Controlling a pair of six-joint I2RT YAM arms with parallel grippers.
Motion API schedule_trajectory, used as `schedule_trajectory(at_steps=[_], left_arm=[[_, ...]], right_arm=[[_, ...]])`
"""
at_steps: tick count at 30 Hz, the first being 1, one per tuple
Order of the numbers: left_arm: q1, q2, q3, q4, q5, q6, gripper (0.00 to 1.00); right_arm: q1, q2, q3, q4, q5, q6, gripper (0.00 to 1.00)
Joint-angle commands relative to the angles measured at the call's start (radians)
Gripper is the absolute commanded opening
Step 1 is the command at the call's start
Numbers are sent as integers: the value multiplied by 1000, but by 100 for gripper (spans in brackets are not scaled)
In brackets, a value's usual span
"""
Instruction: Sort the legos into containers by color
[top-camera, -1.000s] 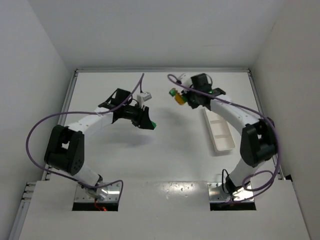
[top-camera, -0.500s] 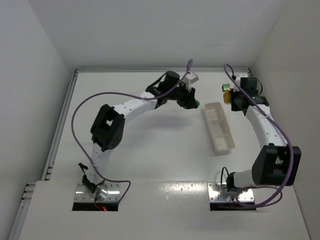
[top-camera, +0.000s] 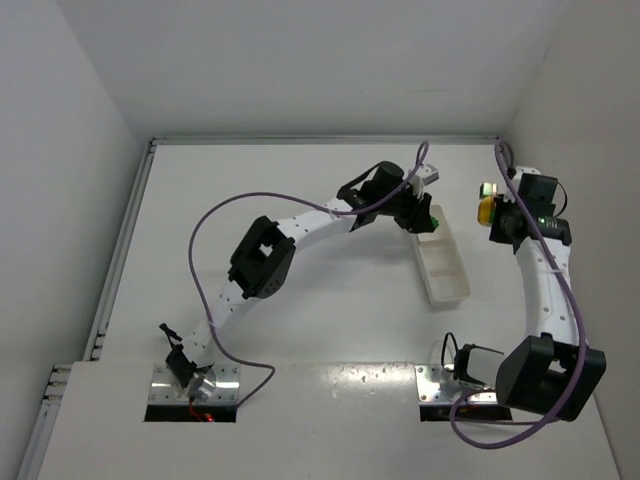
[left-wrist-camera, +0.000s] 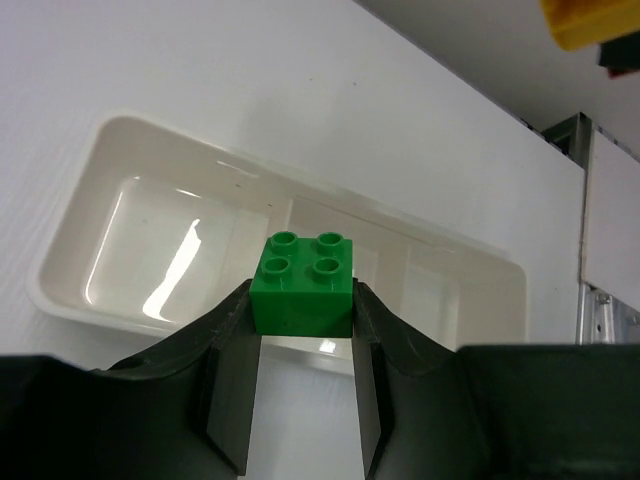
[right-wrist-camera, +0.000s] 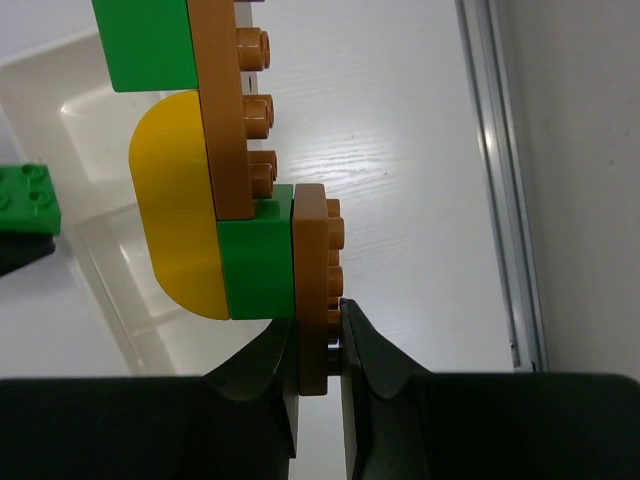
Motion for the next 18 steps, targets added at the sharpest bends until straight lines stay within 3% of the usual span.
schedule_trajectory(at_steps=[1, 7, 12, 13, 16, 18], left_arm=[[12, 44, 94, 54, -30, -39, 7], [12, 148, 175, 131, -79, -61, 22], [12, 196, 207, 154, -110, -51, 52], [12, 196, 207, 154, -110, -62, 62], [23, 187, 207, 188, -110, -99, 77], [23, 160, 224, 198, -110, -99, 80]], right_arm=[[-40, -18, 6, -33, -96, 28, 0], [-71, 4, 35, -93, -251, -16, 0], [-71, 25, 57, -132, -341, -59, 0], [-71, 34, 57, -132, -341, -59, 0], [-71, 47, 57, -132, -350, -80, 0], [-71, 56, 57, -123, -359, -93, 0]])
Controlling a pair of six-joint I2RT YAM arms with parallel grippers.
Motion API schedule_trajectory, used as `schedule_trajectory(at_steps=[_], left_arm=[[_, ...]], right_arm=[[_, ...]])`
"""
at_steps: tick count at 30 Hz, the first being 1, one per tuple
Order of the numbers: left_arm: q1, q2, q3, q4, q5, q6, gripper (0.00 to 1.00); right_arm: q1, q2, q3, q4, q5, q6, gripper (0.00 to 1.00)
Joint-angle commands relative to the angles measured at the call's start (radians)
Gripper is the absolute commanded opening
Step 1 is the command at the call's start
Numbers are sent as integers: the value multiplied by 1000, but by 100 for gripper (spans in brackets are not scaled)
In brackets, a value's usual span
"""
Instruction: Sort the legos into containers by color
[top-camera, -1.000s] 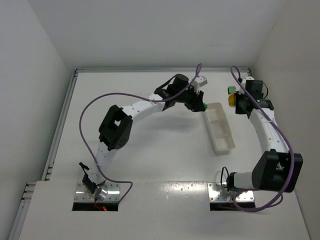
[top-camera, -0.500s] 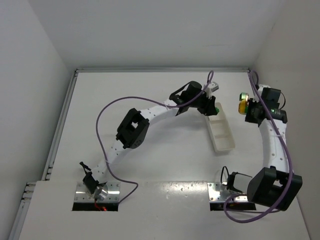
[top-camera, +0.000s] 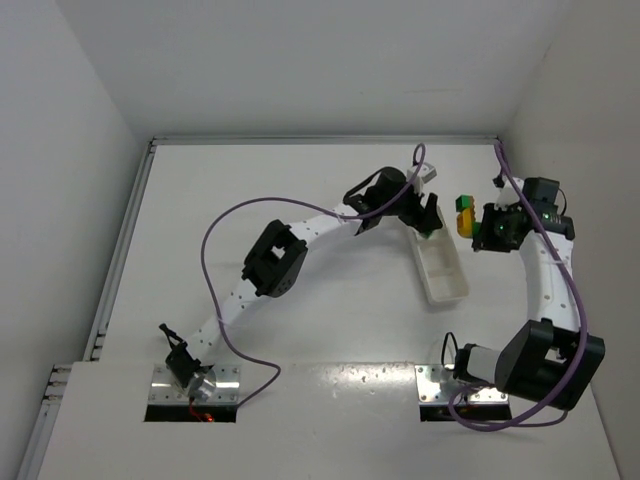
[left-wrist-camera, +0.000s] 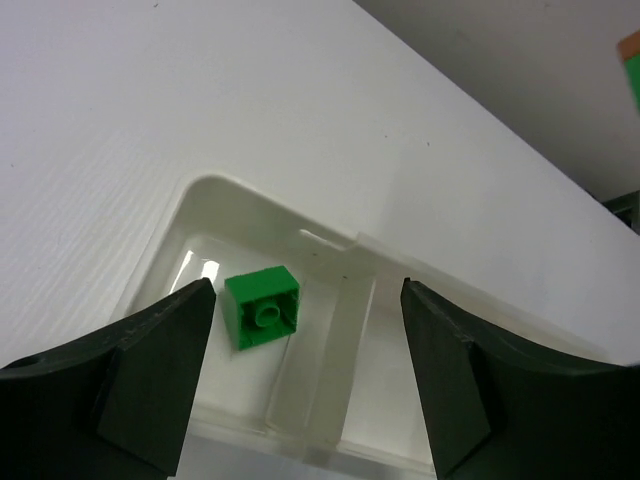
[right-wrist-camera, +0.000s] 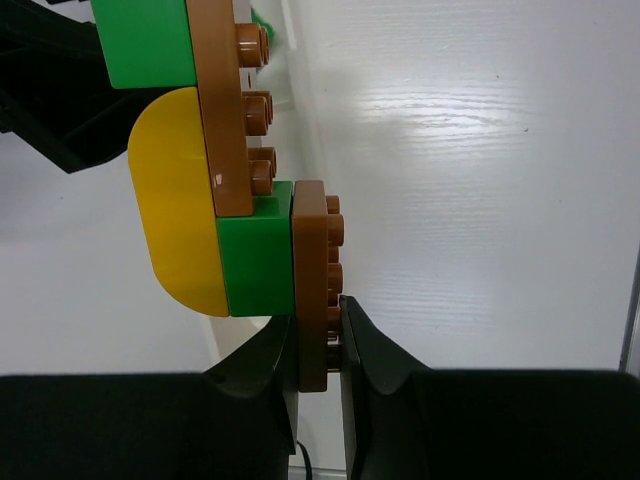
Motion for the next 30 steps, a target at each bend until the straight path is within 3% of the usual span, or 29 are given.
schedule_trajectory(at_steps=[1, 6, 9, 15, 19, 25, 30], left_arm=[[20, -49, 61, 60, -7, -28, 82], [56, -198, 35, 97, 63, -80, 82], [109, -287, -56, 129, 156, -176, 82], [201, -411, -238, 291, 415, -322, 80], [224, -433, -297, 306, 606, -394, 79], [243, -433, -361, 419, 684, -526, 78], [267, -444, -398, 415, 713, -546, 78]], right_arm=[[-3, 6, 48, 14, -61, -32, 0], [-3, -14, 27, 80, -111, -67, 0], [6, -24, 14, 115, -148, -121, 0], [15, 10, 13, 155, -243, -218, 0], [29, 45, 65, 155, -308, -241, 0], [141, 55, 96, 186, -308, -251, 0], [288, 55, 116, 233, -227, -251, 0]])
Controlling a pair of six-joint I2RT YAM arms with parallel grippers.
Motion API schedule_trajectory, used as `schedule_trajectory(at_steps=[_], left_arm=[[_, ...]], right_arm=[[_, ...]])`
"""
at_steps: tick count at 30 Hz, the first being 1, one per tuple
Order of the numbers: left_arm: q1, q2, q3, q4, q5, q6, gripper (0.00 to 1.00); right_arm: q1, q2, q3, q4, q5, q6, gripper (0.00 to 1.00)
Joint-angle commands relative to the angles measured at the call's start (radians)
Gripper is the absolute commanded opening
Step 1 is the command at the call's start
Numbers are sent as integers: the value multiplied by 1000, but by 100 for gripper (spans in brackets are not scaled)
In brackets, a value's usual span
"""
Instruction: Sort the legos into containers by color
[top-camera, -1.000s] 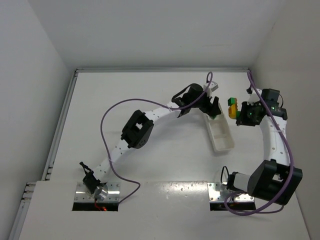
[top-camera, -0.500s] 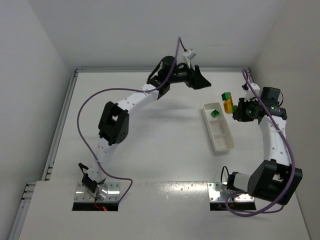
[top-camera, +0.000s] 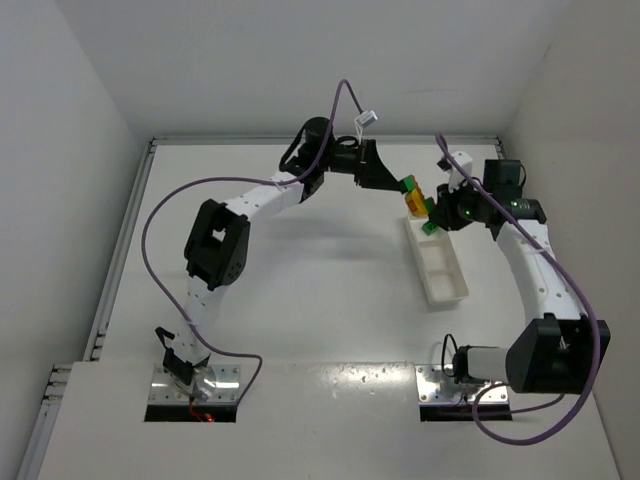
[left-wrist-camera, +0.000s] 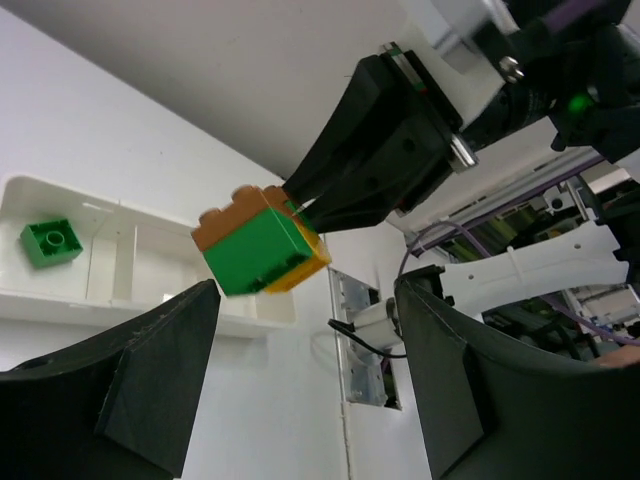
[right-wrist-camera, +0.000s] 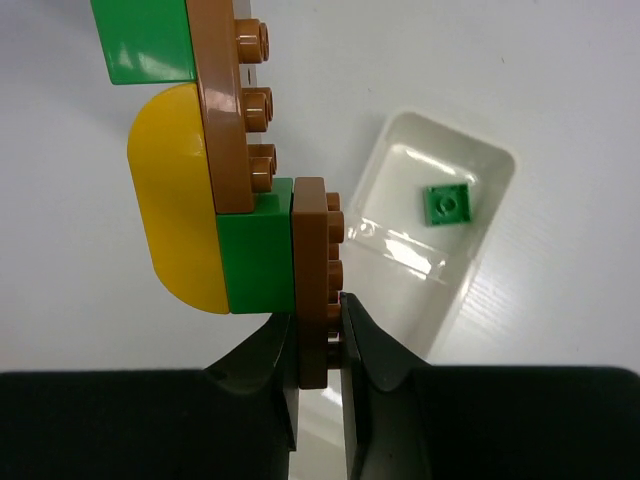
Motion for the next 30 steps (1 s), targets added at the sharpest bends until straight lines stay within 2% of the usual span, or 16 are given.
schedule_trajectory(at_steps=[1, 5, 10, 14, 15, 17, 18, 21, 24, 27, 30], left_arm=[[33, -37, -21, 45, 58, -34, 78], [55, -62, -21, -104, 31, 84, 78], [55, -71, -42, -151, 20, 107, 76], [64, -71, -52, -151, 29, 116, 57], [64, -71, -52, -151, 40, 116, 46], [64, -71, -61, -151, 40, 116, 36], [64, -71, -61, -151, 51, 116, 27], [73, -80, -102, -142, 51, 116, 16], [73, -123, -178, -99, 62, 92, 8], [96, -189, -309, 5, 62, 41, 5], [121, -247, -410, 34, 49, 41, 5]], right_arm=[[78, -4, 53, 81, 47, -21, 0], [148, 7, 53, 119, 87, -21, 0], [210, 16, 53, 151, 149, -31, 0], [229, 16, 53, 169, 190, -41, 0], [240, 16, 53, 169, 214, -50, 0], [249, 16, 53, 185, 239, -51, 0], [249, 16, 42, 202, 268, -51, 0], [272, 7, 33, 240, 328, -51, 0], [281, -3, 10, 281, 383, -51, 0], [293, -3, 10, 291, 393, -51, 0], [293, -3, 10, 291, 368, -51, 0]])
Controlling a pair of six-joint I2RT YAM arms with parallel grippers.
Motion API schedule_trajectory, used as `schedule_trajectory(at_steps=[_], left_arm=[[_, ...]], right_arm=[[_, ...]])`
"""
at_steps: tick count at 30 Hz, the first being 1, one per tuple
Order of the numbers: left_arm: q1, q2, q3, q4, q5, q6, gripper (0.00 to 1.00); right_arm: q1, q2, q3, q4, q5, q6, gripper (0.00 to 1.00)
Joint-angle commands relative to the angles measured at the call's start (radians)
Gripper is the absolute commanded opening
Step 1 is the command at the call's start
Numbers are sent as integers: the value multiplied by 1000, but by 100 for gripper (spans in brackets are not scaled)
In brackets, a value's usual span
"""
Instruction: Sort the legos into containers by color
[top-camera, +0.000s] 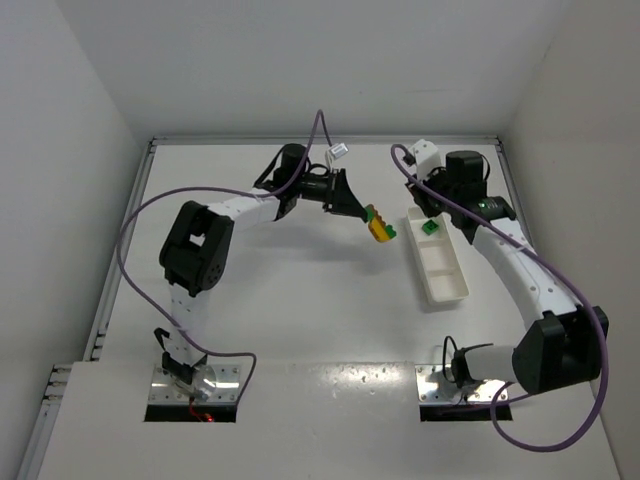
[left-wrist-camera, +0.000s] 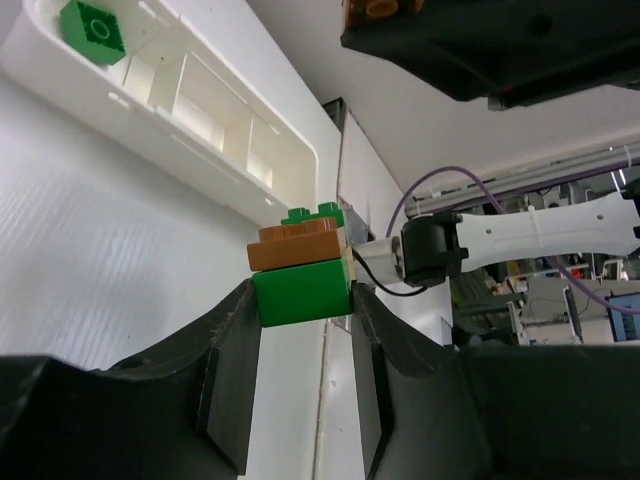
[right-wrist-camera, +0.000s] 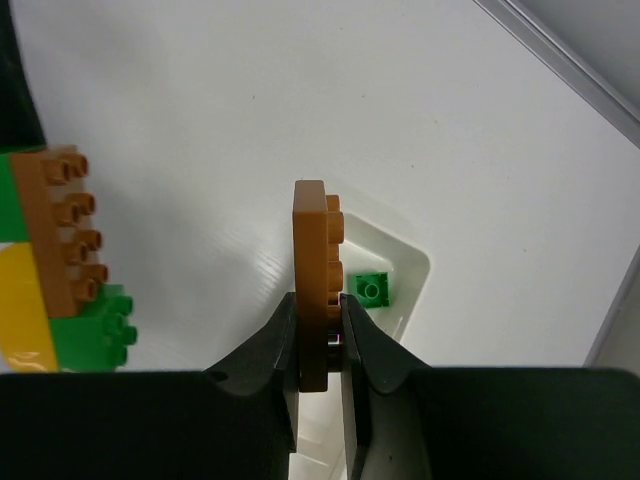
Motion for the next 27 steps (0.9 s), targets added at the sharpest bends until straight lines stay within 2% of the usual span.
schedule_trajectory(at_steps=[1, 5, 8, 13, 19, 27], left_arm=[[43, -136, -66, 117, 17, -12, 5], [89, -205, -144, 42, -8, 86, 5], [112, -251, -144, -79, -63, 203, 5], [123, -287, -144, -145, -86, 271, 5], [132, -305, -144, -178, -106, 306, 5], [132, -256, -95, -178, -106, 297, 5]], right_arm=[[5, -17, 13, 55, 4, -6, 0], [-32, 68, 62, -35, -28, 63, 0], [-66, 121, 85, -152, -105, 63, 0], [-98, 140, 65, -353, -111, 37, 0], [-129, 53, -41, -365, -78, 10, 0], [-129, 43, -139, -327, -30, -10, 1]])
